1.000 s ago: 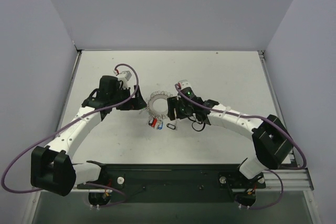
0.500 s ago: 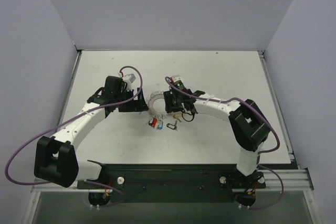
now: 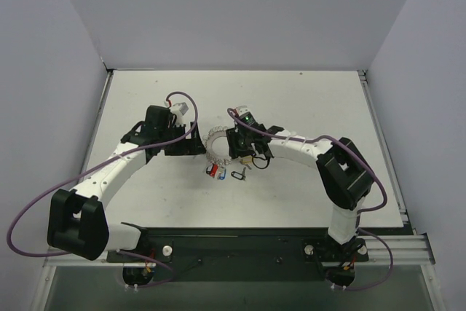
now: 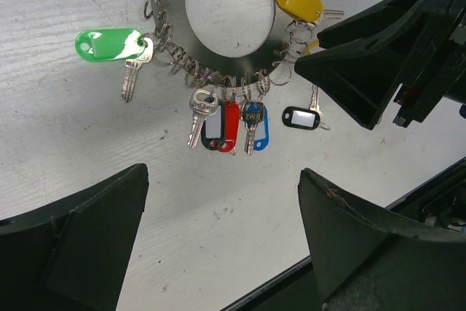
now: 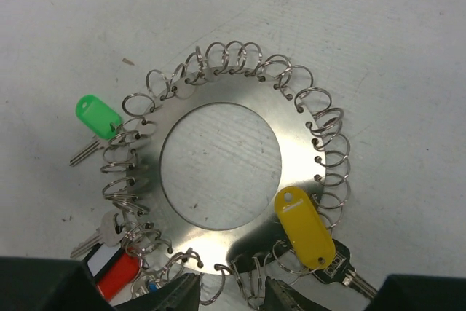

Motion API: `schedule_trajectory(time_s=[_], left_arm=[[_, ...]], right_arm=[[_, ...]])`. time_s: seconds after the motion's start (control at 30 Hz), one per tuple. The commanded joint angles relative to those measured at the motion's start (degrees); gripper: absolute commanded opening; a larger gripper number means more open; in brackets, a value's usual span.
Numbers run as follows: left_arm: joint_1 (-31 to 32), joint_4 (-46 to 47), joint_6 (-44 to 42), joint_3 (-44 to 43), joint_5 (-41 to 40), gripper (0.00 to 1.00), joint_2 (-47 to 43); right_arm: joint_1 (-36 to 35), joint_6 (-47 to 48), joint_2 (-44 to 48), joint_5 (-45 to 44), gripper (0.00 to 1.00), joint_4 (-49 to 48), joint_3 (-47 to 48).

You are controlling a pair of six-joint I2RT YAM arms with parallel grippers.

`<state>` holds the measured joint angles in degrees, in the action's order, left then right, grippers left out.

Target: Put the keys on the keyring

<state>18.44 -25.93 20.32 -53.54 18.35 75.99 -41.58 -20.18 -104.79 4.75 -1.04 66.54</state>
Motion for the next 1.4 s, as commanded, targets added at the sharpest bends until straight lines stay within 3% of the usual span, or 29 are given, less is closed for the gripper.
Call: schedule_trajectory(time_s=[0.0,0.2,0.53,0.87,1.37], left_arm=[[0.2,1.9,-0.8,-1.6,1.3,0.93,0.0],[0.2,1.7,-1.1,-1.9,1.2,0.93,0.8],[0.2,-0.3,-2.2,-2.8,0.3,0.93,0.7],[0.2,-0.8,-2.7,-1.8,-0.2,0.93,-0.4],[0.2,-0.6,-2.5,-1.2,-0.5,0.93,-0.8]], right_arm=[[-1.0,2.1,1.8,1.3,0.40,0.3,2.3],[-1.8,2.0,1.2,1.8,0.40,0.9,4.1],[-1.9,-6.0,-0.8,2.4,0.37,5.4,4.6],[-1.9,-10.3,-2.3,2.7,0.28,5.7,3.5],[-1.9,-13.2,-4.0,2.4,0.27,7.4,2.5]])
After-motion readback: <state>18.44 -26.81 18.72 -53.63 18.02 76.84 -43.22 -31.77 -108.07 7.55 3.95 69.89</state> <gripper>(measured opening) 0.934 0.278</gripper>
